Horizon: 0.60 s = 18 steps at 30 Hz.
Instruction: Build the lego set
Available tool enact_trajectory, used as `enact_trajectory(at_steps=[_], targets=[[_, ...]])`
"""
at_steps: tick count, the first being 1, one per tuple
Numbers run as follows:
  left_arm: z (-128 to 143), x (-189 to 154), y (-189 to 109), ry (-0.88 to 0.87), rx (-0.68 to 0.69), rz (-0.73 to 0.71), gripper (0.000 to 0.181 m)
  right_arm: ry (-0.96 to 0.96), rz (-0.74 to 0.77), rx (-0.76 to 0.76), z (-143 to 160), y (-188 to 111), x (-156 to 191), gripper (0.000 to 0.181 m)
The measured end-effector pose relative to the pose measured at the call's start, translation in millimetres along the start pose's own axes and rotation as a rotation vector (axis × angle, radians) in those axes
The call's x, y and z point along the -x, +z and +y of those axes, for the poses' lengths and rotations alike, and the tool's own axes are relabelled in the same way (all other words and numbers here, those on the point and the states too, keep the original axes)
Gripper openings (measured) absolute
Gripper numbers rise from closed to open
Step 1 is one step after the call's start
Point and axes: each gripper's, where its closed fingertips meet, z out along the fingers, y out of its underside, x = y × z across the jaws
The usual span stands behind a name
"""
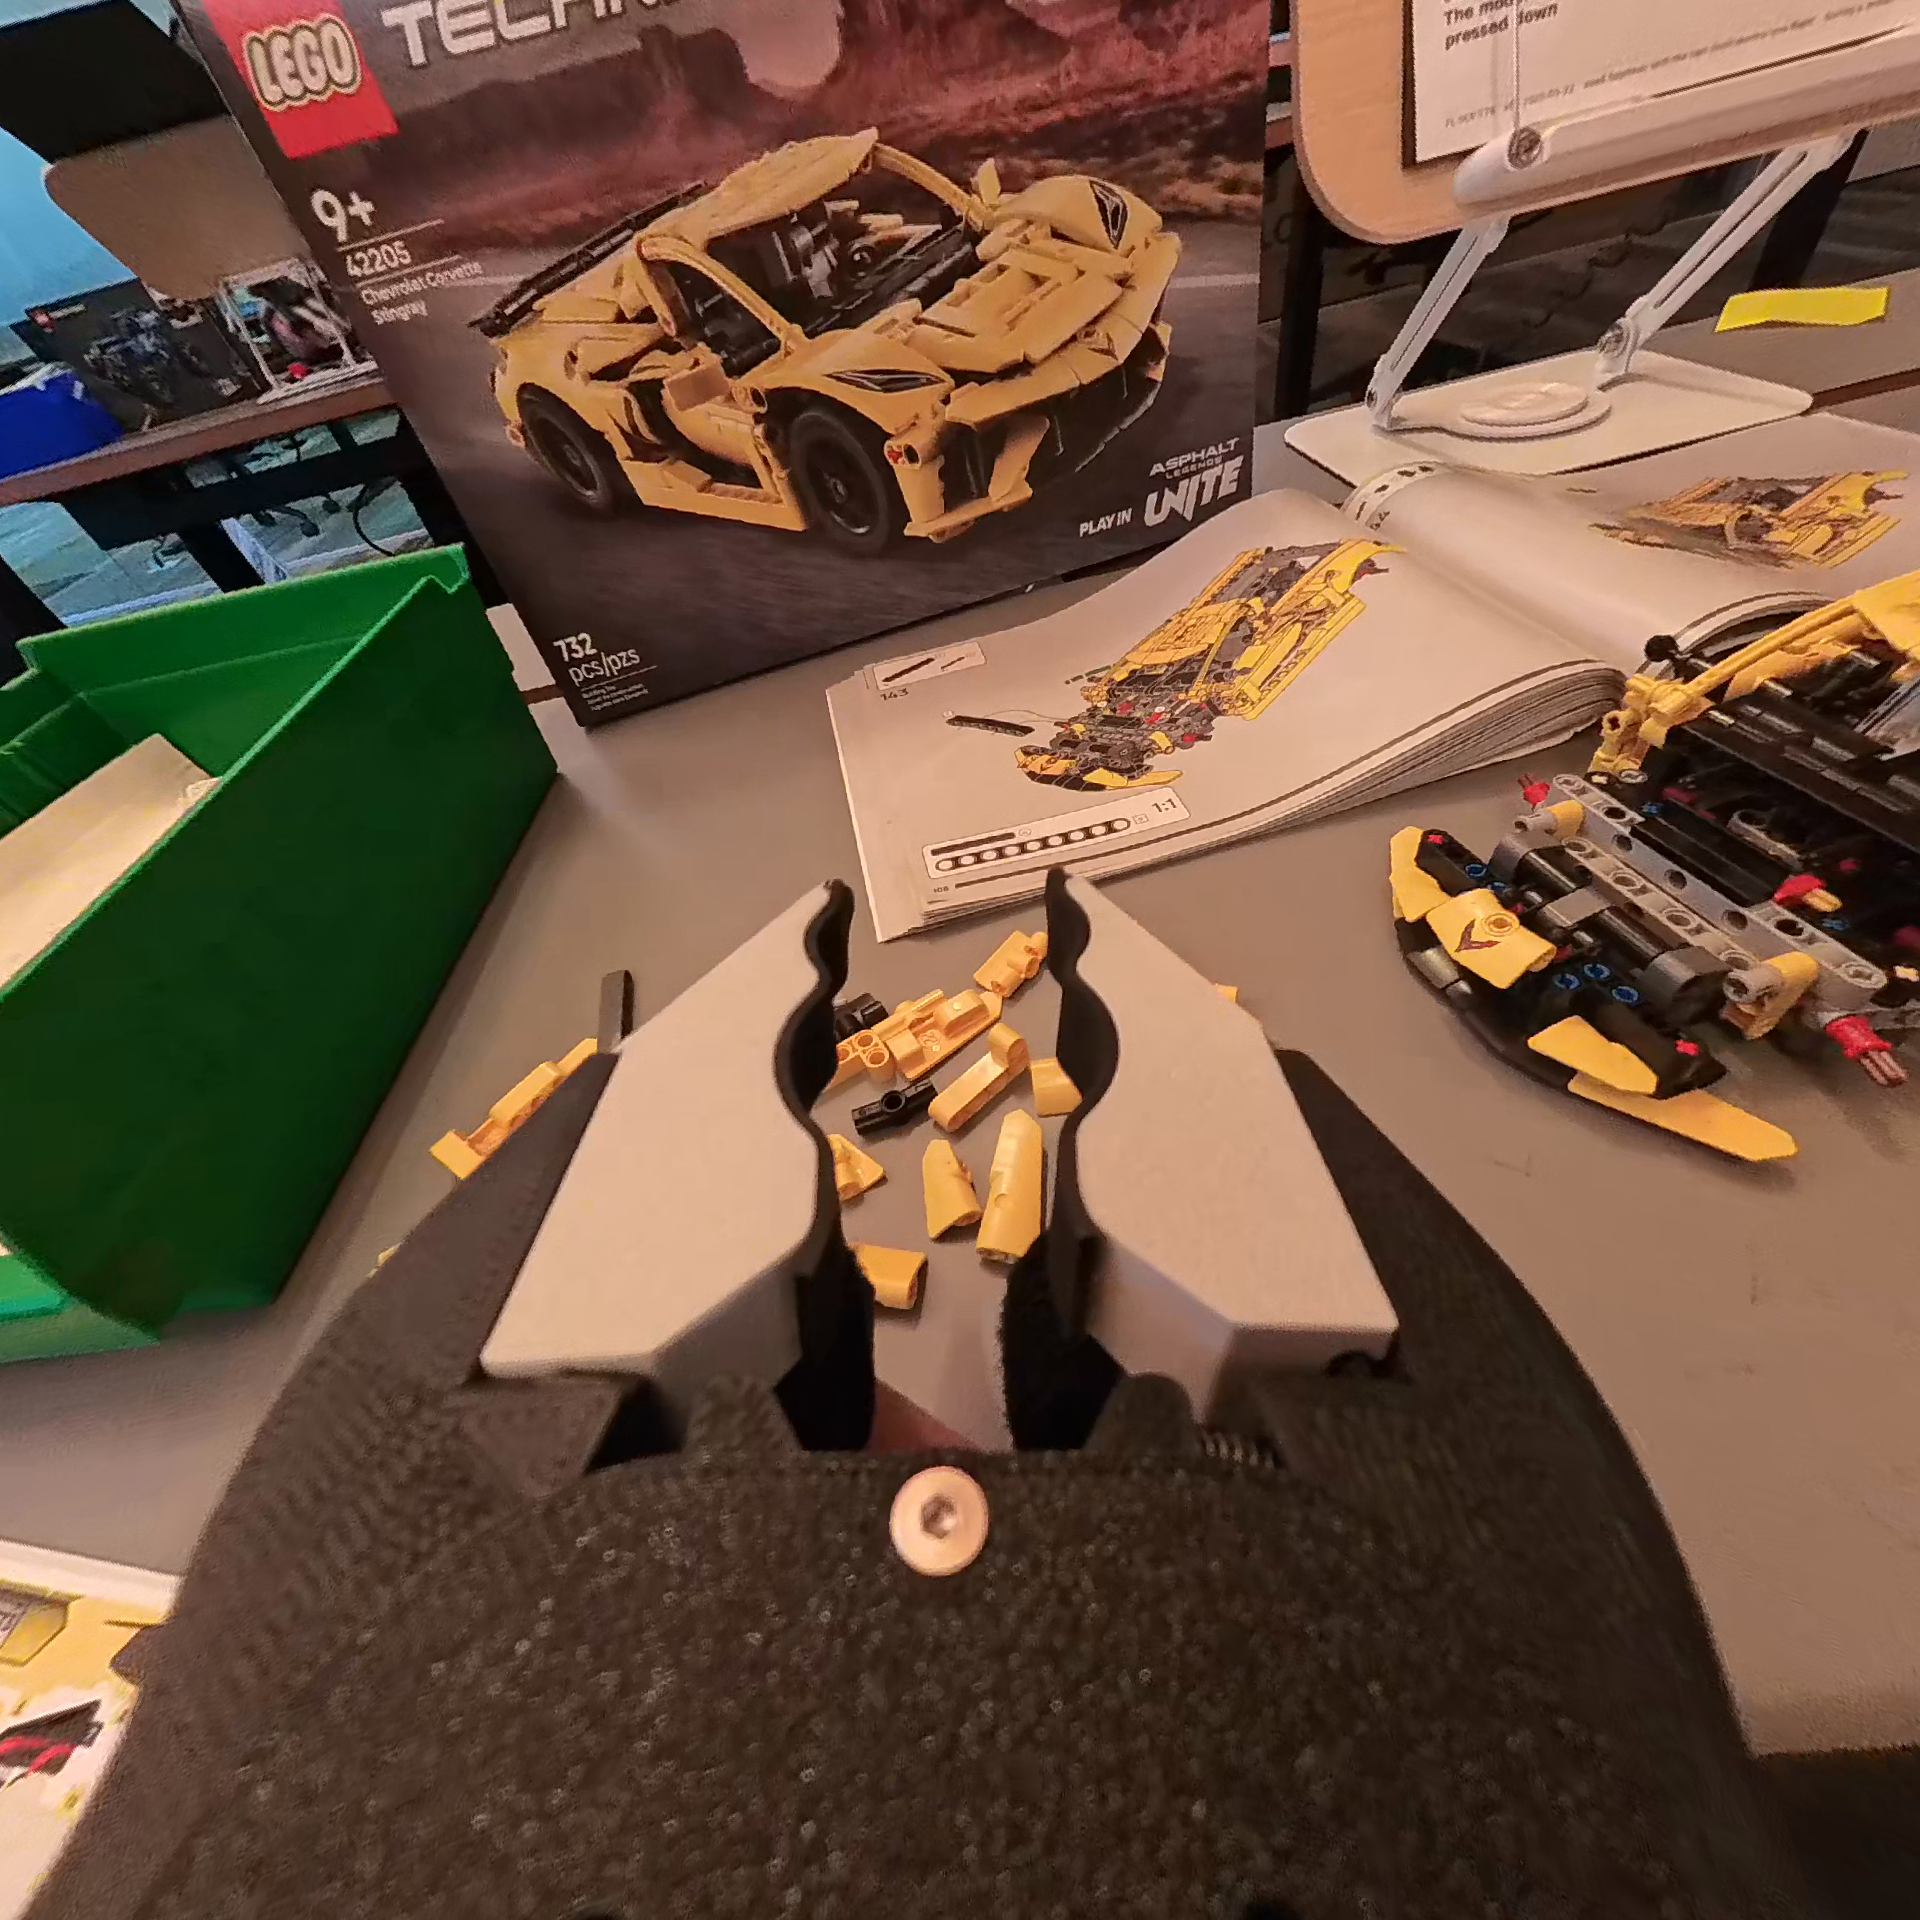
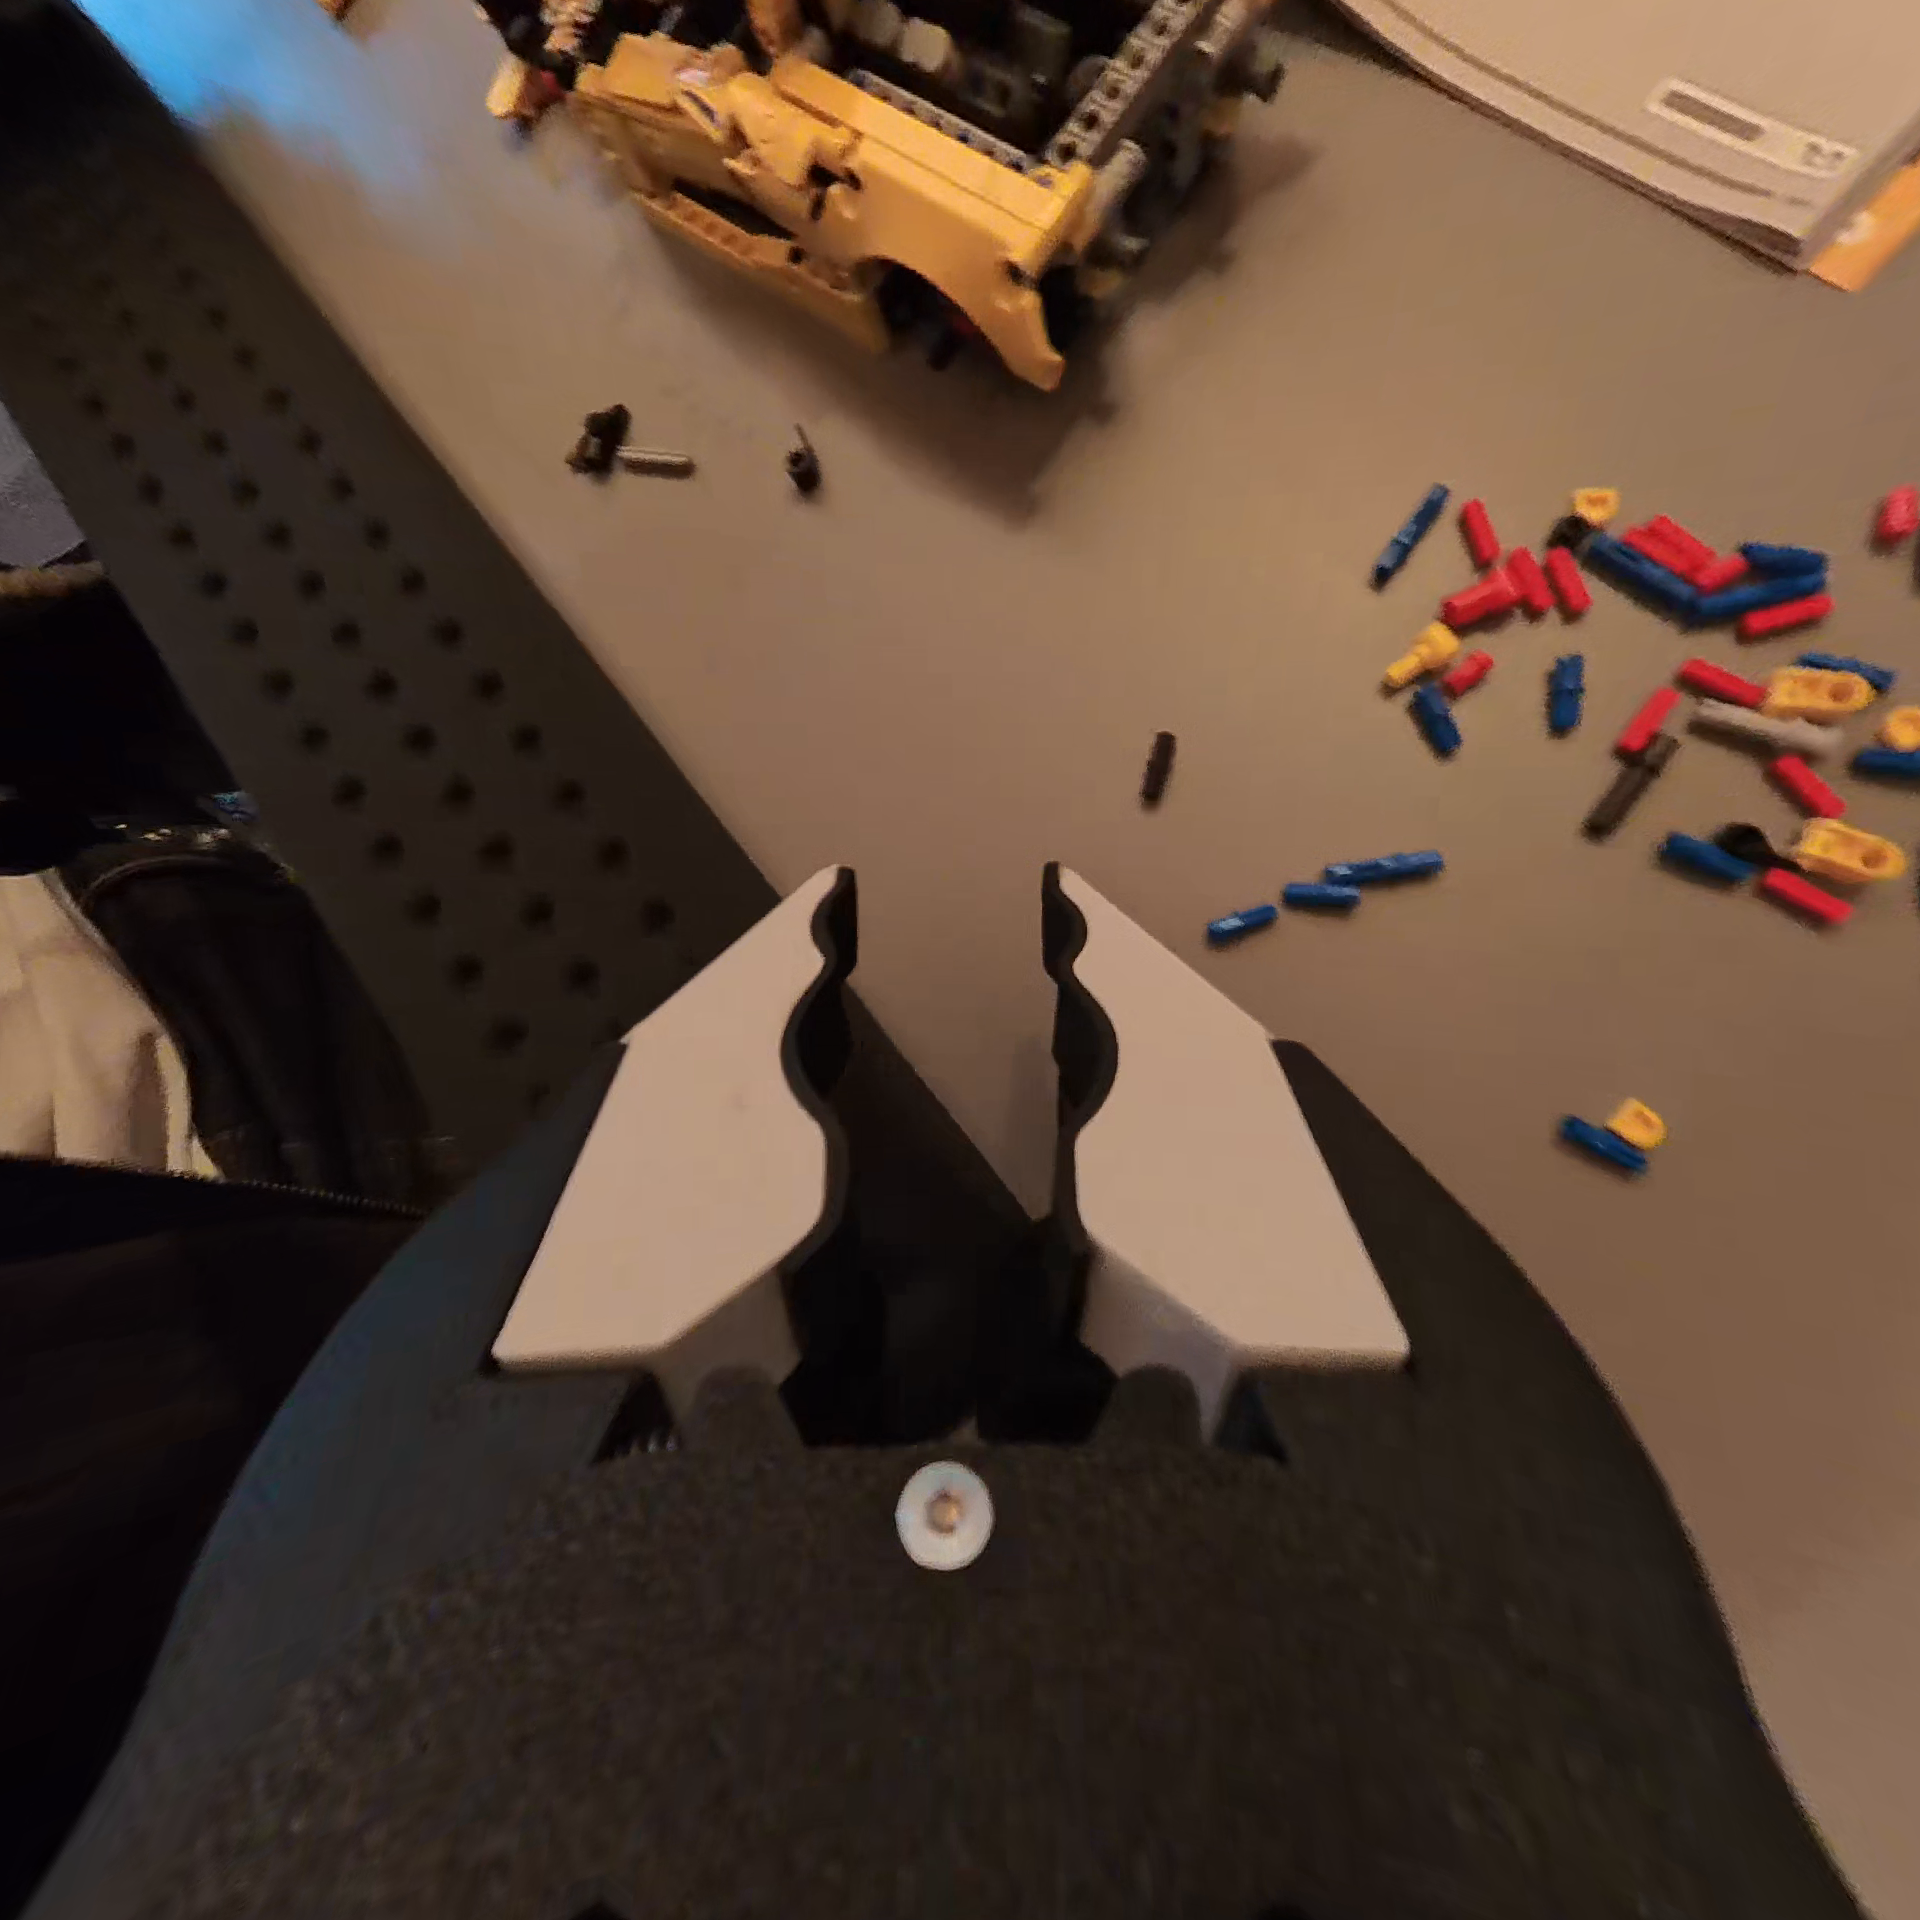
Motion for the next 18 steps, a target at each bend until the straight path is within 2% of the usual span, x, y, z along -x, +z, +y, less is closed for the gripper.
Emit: enact_trajectory(at_steps=[9,18], targets=[[0.3,-3.6,-0.4,0.032,0.000,0.001,0.038,-0.123,-0.066,0.036,-11.1,17.9,37.1,0.035],[-0.4,-2.1,-1.0,0.024,-0.005,-0.004,0.038,-0.157,-0.068,0.061,-11.9,21.8,45.0,0.035]])
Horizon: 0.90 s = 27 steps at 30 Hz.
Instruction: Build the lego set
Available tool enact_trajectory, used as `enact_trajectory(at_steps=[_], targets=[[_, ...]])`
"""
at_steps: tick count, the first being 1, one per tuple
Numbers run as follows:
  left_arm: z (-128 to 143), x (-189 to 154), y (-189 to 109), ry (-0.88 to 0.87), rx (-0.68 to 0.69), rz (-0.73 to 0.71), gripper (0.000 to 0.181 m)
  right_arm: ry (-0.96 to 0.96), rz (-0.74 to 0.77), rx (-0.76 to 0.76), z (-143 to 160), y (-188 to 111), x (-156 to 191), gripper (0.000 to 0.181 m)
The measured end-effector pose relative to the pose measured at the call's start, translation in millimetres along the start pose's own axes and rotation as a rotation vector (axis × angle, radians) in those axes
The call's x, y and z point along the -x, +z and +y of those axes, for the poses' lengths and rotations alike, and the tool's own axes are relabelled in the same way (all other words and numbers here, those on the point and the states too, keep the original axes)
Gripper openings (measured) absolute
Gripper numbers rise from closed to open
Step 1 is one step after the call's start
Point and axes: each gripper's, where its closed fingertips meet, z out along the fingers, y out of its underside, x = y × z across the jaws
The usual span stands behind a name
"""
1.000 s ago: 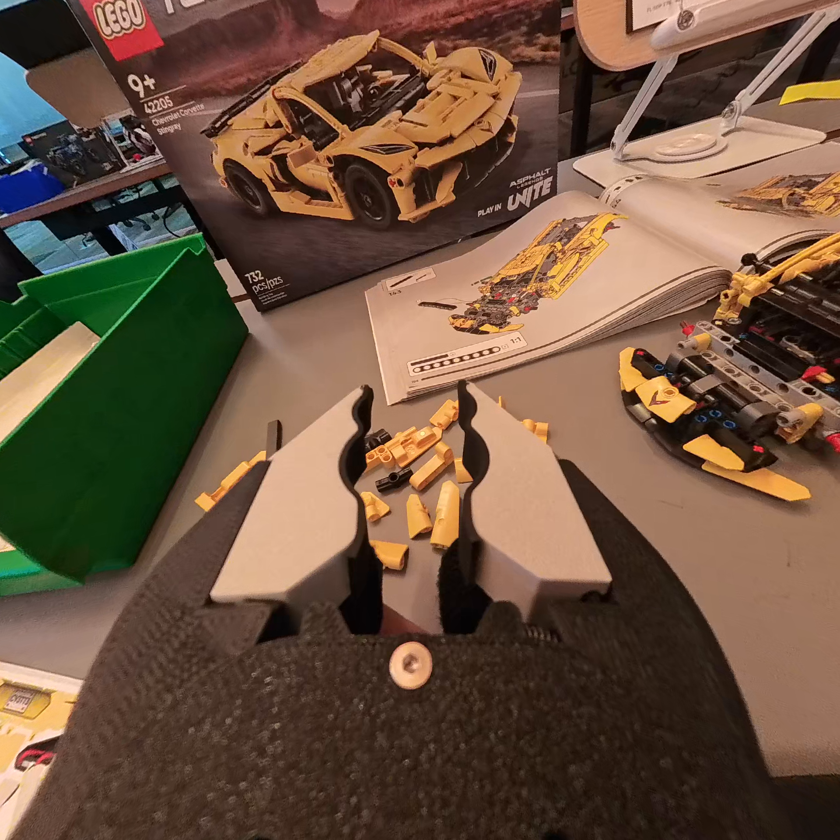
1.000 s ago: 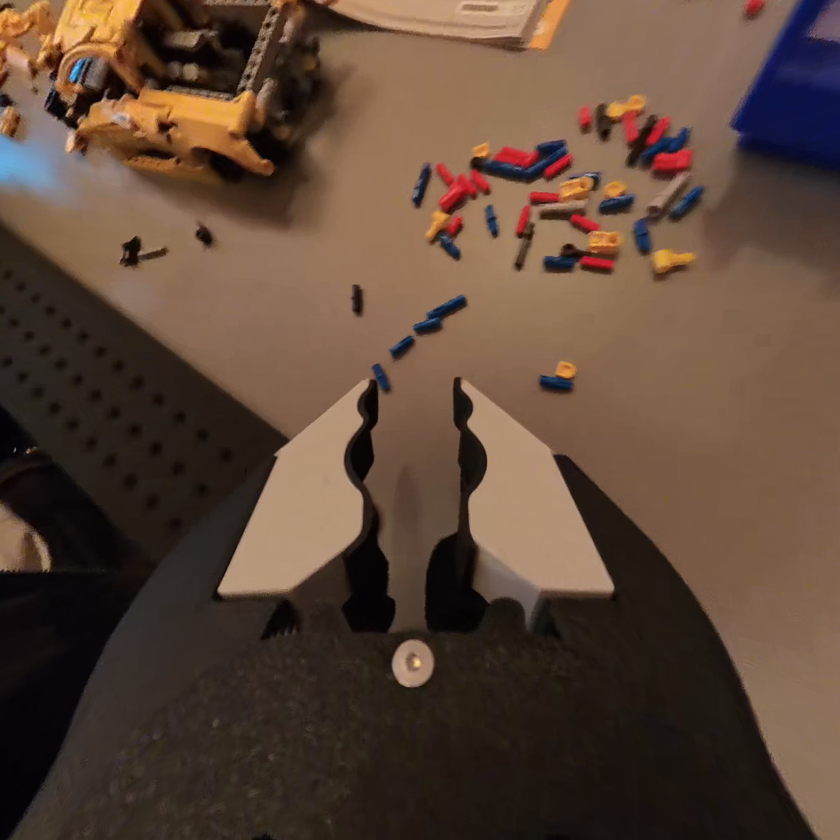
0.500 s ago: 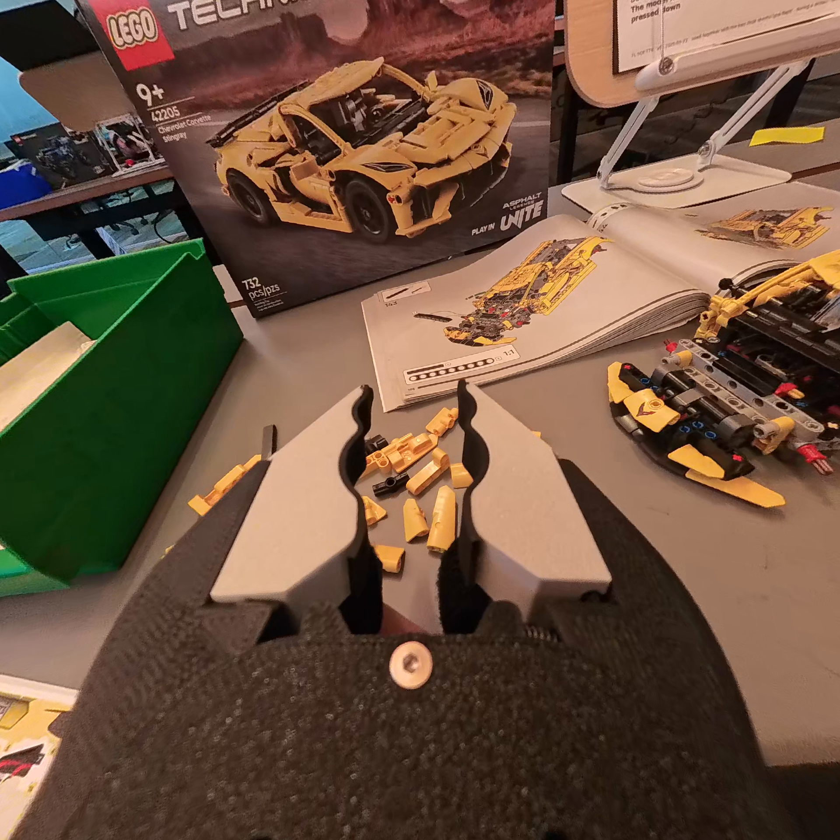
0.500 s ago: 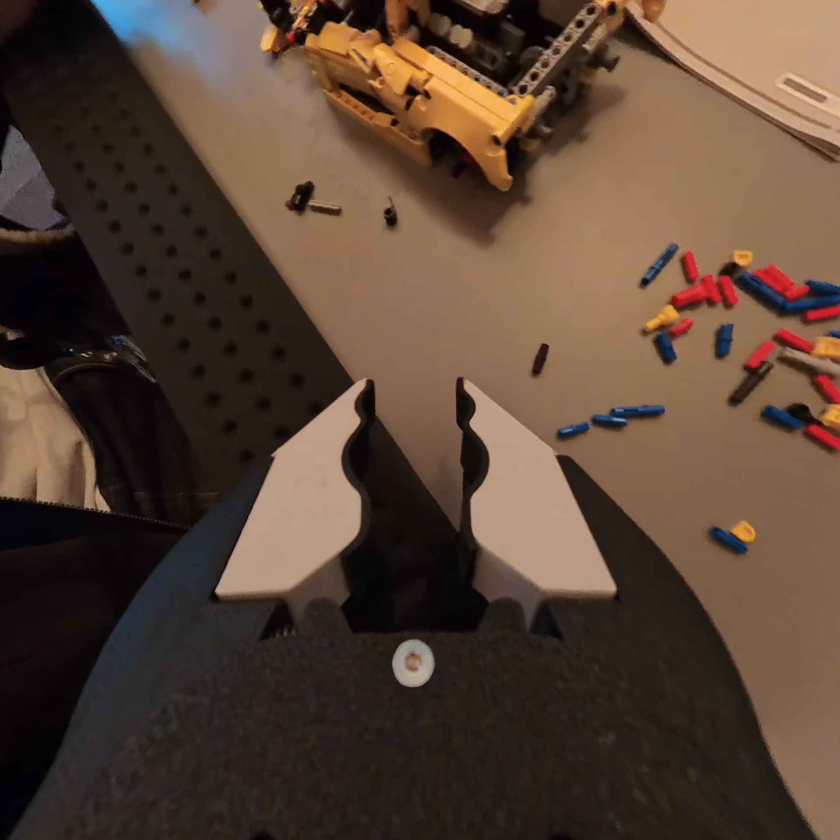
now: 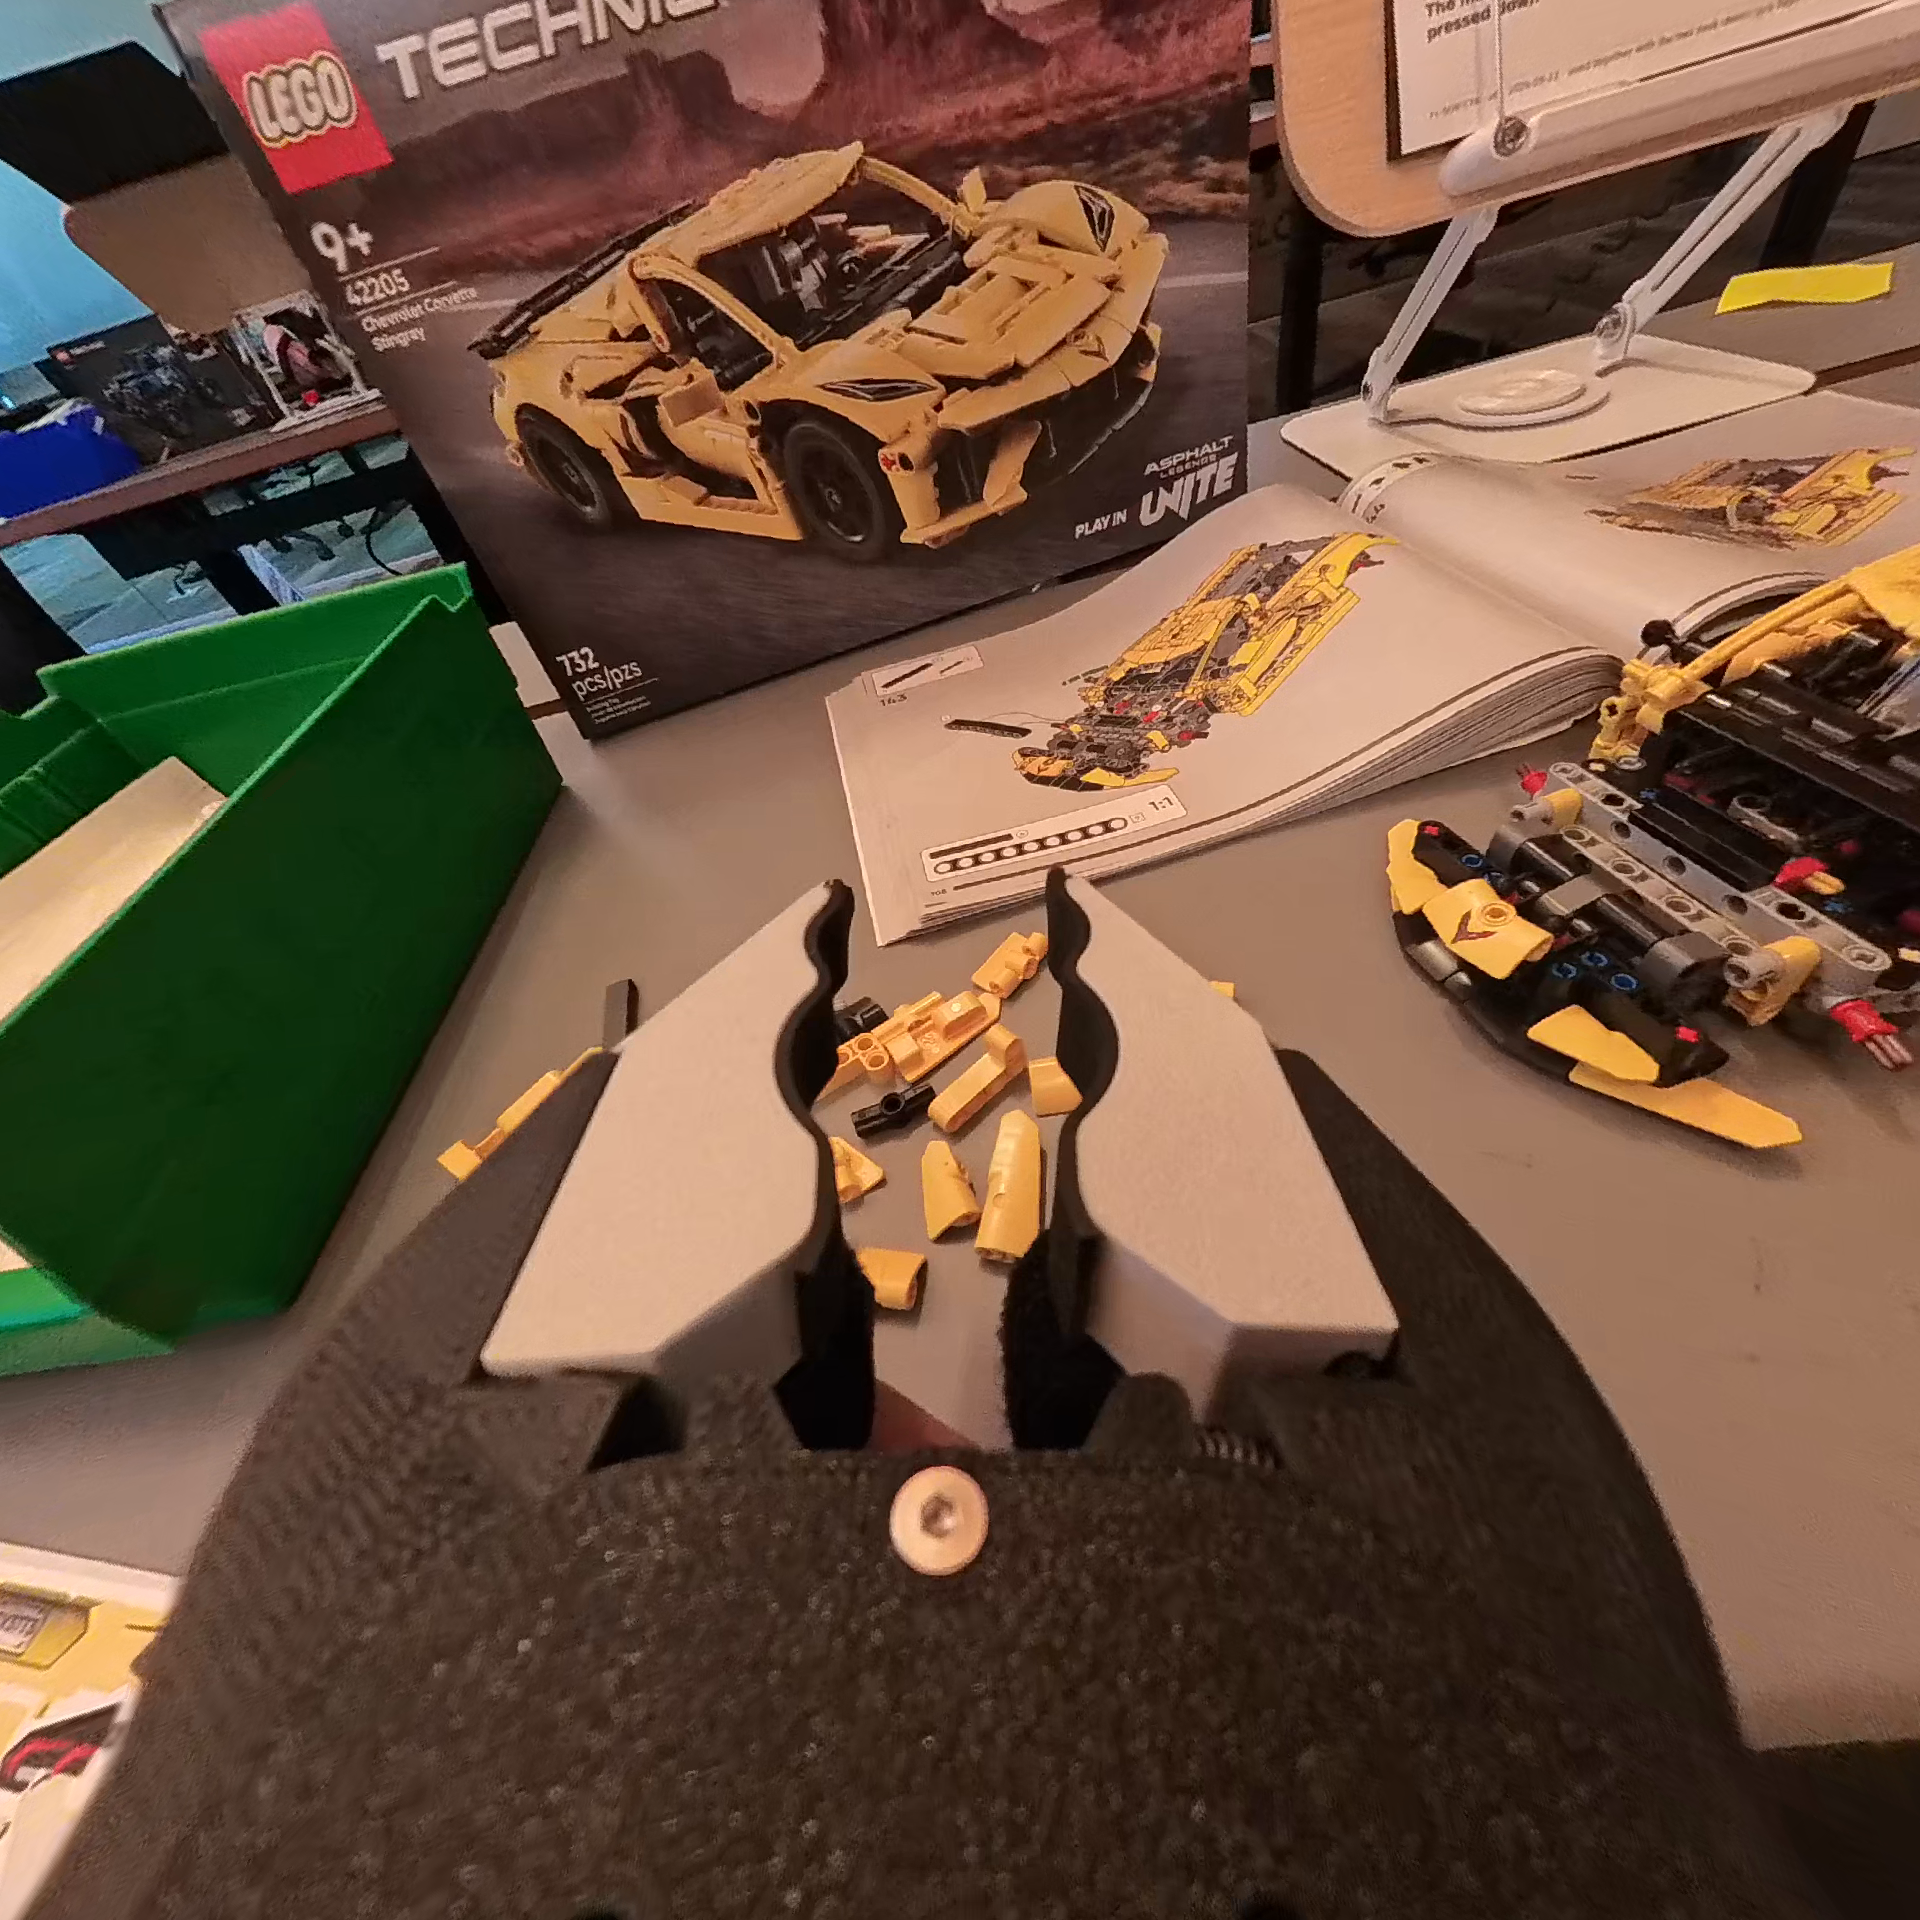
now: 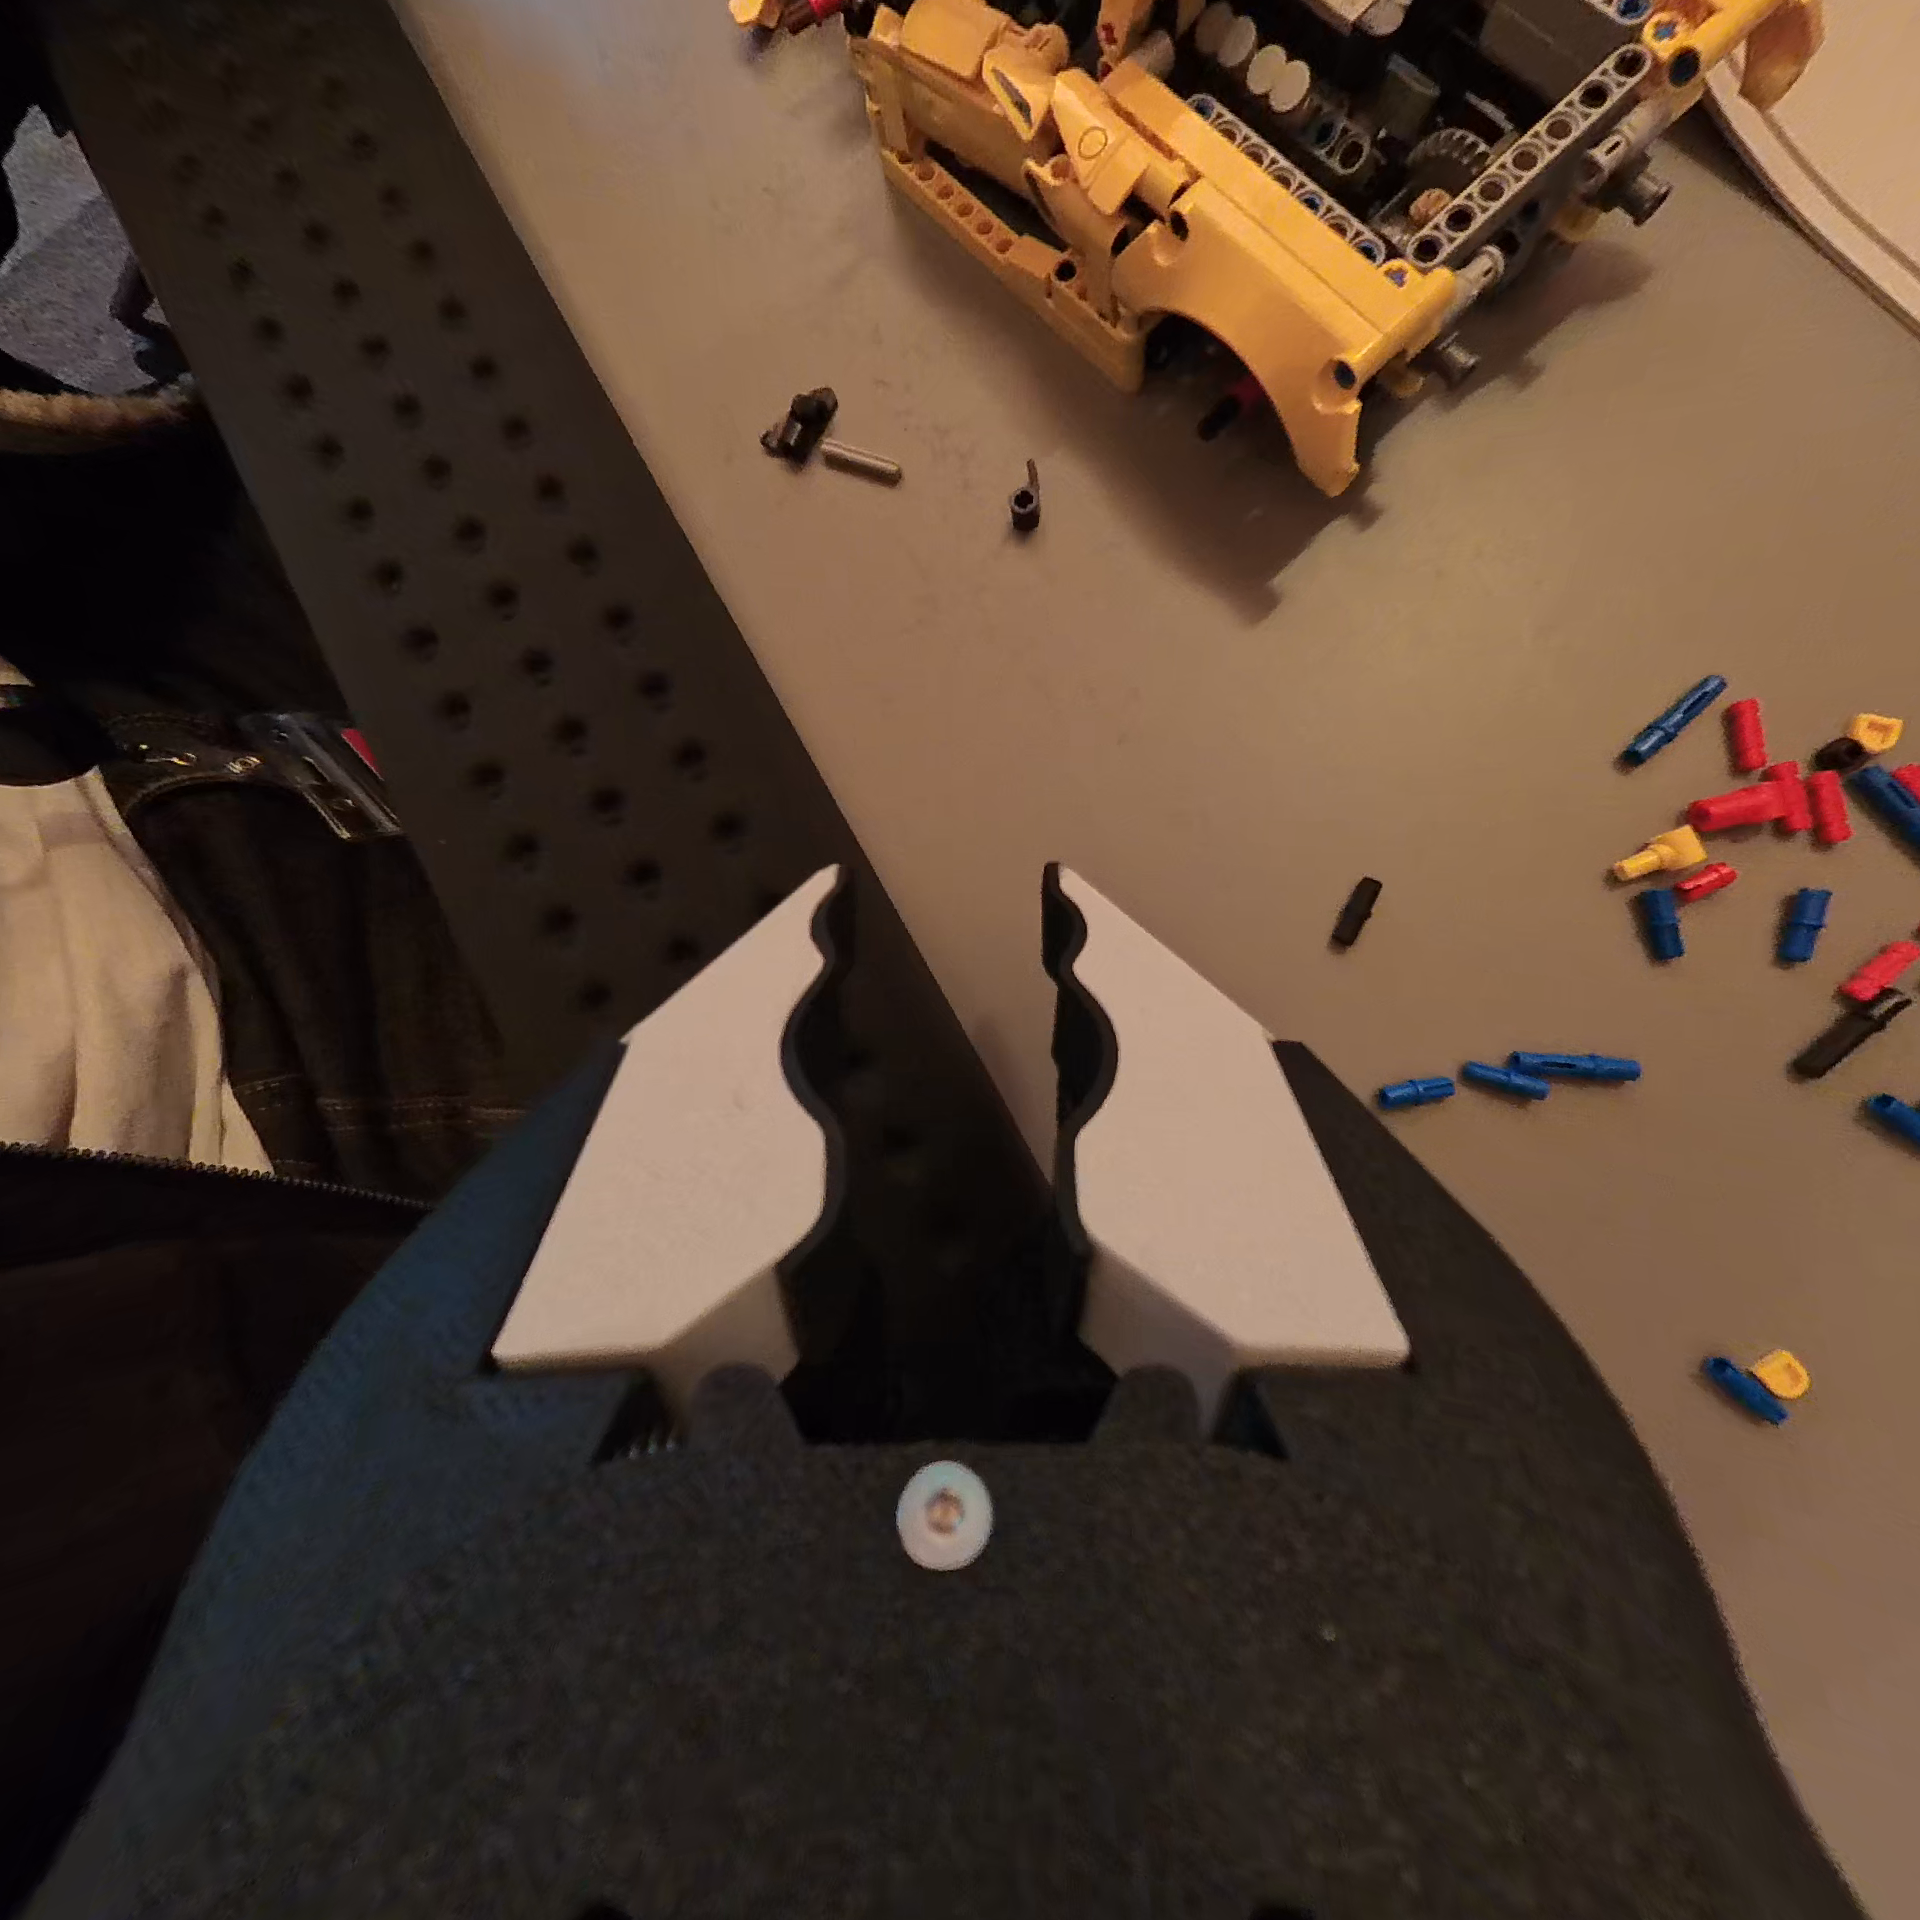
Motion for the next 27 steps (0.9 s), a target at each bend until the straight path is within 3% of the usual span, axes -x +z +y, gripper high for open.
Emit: enact_trajectory(at_steps=[5,9,13,19,27], targets=[[5.1,38.4,-7.2,-0.173,0.014,-0.144,0.037,0.012,0.014,-0.030,-1.7,-5.5,-3.9,0.032],[11.7,68.8,-19.3,-0.327,0.001,-0.238,0.031,0.008,0.022,-0.102,-23.3,3.2,-4.7,0.031],[18.7,85.9,-25.8,-0.404,0.007,-0.314,0.030,-0.036,-0.091,-0.220,-86.1,28.6,22.6,0.038],[21.4,112.0,-43.8,-0.379,-0.006,-0.464,0.027,-0.146,-0.203,-0.352,-216.0,85.6,69.6,0.039],[34.5,117.8,-38.6,-0.489,0.029,-0.431,0.023,-0.049,-0.336,-0.426,-296.2,207.3,145.4,0.040]])
